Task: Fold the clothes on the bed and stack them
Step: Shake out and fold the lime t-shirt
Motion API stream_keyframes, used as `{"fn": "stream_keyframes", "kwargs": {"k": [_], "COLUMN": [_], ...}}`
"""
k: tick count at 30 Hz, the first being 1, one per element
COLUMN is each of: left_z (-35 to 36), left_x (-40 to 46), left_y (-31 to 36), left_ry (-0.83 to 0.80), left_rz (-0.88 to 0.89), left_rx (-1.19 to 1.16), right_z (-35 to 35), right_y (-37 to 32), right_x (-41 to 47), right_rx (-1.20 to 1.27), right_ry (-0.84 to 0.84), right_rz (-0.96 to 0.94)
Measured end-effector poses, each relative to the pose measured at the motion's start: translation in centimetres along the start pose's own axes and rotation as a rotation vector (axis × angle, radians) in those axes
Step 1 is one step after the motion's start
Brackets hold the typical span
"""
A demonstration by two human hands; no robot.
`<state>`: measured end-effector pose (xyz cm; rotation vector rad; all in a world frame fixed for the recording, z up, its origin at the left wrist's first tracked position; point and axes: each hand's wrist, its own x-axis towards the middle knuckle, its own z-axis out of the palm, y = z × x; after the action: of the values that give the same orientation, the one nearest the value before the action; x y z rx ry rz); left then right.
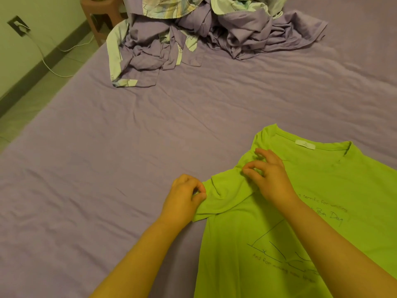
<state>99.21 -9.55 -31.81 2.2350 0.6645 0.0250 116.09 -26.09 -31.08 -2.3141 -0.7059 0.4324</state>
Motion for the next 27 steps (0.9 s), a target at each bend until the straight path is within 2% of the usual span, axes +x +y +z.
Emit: {"fn": "stream_keyframes", "kwargs": {"k": [5,9,13,16,18,22,24,27], "left_z": [0.5,-0.7,-4.4,-7.7,-9.3,-10.2,-10.0,-8.8], "left_x": [0.3,1.0,2.7,4.8,6.8,11.0,12.0,12.5], "left_y": [-0.2,-0.2,-0.2,1.5,2.2,1.3,0.1,-1.0], "left_ry": [-0.230,-0.228,-0.132,-0.096,-0.053,0.078,0.076,-0.032], "left_rz": [-0.007,0.024,0.043,-0.120,-0.246,-0.280,-0.299,-0.259], "left_rx": [0.154,0.146,-0.055,-0.430,-0.503,-0.247,-0.095,0.050], "right_z": [0.8,1.5,1.4,1.2,1.1,0.3,-0.3,-1.1], "right_y": [-0.2,0.7,0.4,-1.8,-4.2,-5.8,-3.5,-0.6], "right_x": [-0.3,-0.4,1.2,3.8,6.1,10.2,11.1,11.1], "right_rx": [-0.157,-0.179,-0.143,-0.114,-0.034,-0.020,-0.158,-0.440], "right_ry": [-0.236,-0.201,-0.076,0.042,0.078,0.088,0.043,-0.132], "right_rz": [-0.092,-0.087,-0.059,-0.074,-0.086,-0.126,-0.082,-0.053]}}
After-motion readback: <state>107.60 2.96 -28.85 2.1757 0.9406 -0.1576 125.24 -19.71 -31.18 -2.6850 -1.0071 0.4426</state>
